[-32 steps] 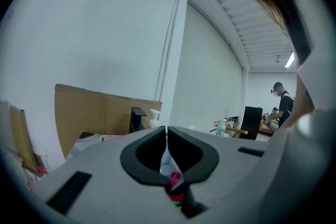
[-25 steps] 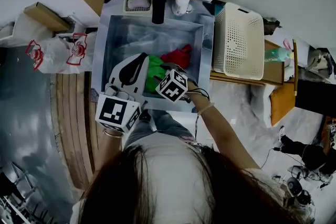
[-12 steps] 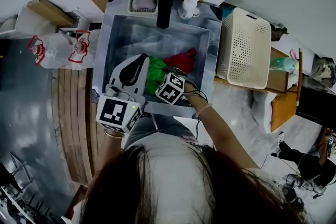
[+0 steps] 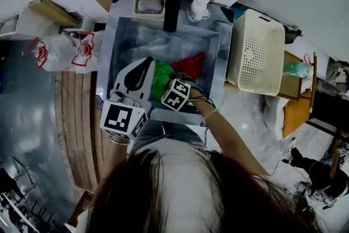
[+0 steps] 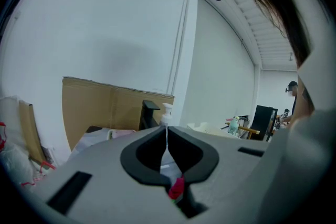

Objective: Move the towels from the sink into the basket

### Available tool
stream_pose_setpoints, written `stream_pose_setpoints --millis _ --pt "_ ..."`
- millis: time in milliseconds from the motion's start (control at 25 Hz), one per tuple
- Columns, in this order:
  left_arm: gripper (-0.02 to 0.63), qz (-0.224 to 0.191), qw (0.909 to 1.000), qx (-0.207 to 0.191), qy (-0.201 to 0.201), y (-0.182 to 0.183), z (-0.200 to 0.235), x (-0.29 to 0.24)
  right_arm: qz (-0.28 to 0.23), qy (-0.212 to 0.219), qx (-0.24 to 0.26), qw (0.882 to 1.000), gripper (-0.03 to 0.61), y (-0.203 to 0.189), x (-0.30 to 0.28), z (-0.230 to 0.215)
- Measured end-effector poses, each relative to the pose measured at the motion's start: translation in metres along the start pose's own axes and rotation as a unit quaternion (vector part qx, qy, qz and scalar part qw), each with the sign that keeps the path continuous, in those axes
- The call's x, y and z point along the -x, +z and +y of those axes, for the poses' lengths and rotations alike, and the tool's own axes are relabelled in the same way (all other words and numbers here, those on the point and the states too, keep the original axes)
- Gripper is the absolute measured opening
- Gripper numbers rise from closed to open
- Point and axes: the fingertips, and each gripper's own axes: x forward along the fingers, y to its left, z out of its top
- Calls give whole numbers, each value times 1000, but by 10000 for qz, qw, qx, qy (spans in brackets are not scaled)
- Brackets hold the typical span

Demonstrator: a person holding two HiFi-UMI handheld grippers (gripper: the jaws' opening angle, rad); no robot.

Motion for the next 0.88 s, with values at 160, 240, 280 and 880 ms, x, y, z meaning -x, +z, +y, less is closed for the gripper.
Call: stream_pose_setpoints --millis 160,240,280,880 --pt "8 -14 10000 -40 -51 2 -1 -1 64 -133 -51 9999 188 -2 -3 -4" --pt "8 -19 10000 -45 -68 2 0 0 66 -164 -100 9998 154 -1 -3 -5" --pt "8 -11 10000 -41 -72 2 1 1 54 -169 -139 9997 130 -1 -2 -5" --pt "8 -67 9992 -134 -379 17 17 19 -532 -364 -1046 9924 80 30 38 -8"
